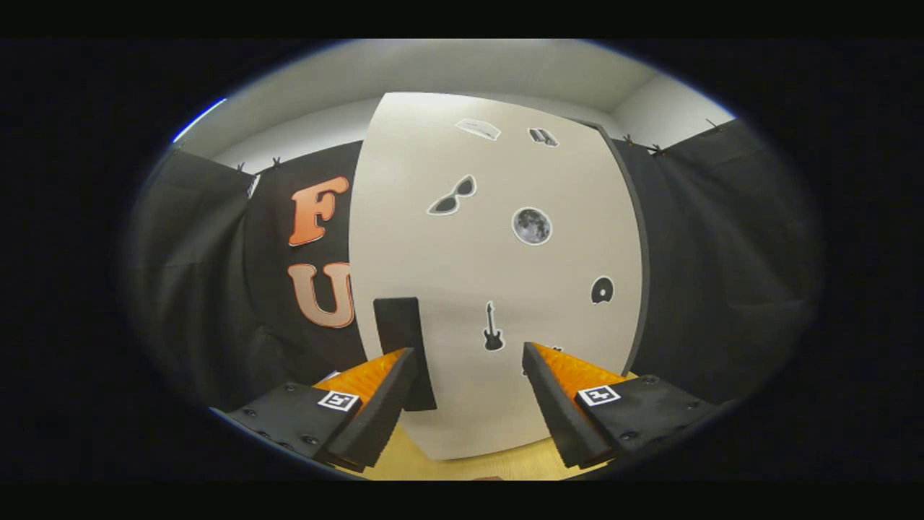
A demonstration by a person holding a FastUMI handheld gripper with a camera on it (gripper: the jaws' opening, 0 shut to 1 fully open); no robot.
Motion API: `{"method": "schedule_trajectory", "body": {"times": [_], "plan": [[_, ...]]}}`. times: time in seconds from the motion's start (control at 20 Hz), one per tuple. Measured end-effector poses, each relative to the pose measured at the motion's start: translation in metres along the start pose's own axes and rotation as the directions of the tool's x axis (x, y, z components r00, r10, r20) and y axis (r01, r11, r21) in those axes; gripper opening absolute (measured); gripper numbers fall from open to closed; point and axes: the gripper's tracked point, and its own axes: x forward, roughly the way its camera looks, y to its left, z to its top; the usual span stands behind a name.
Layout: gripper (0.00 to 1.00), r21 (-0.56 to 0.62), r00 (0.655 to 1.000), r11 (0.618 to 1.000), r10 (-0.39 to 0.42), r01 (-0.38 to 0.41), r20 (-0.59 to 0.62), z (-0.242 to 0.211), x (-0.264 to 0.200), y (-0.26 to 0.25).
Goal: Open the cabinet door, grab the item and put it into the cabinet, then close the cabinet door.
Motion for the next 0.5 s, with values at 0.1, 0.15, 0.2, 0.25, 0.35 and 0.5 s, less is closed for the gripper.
{"method": "schedule_trajectory", "body": {"times": [0.1, 0.15, 0.2, 0.25, 0.35, 0.5], "plan": [[0.95, -0.006, 1.0, 1.0, -0.005, 0.005, -0.002, -0.001, 0.011, 0.004], [0.95, -0.008, 1.0, 1.0, -0.01, 0.009, -0.003, -0.001, 0.015, 0.005], [0.95, -0.009, 1.0, 1.0, -0.014, 0.014, -0.004, -0.001, 0.019, 0.006], [0.95, -0.008, 1.0, 1.0, -0.016, 0.016, -0.006, -0.001, 0.024, 0.007], [0.95, -0.002, 1.0, 1.0, -0.017, 0.017, -0.009, -0.002, 0.03, 0.01], [0.95, 0.01, 1.0, 1.0, -0.019, 0.019, -0.006, -0.003, 0.039, 0.011]]}}
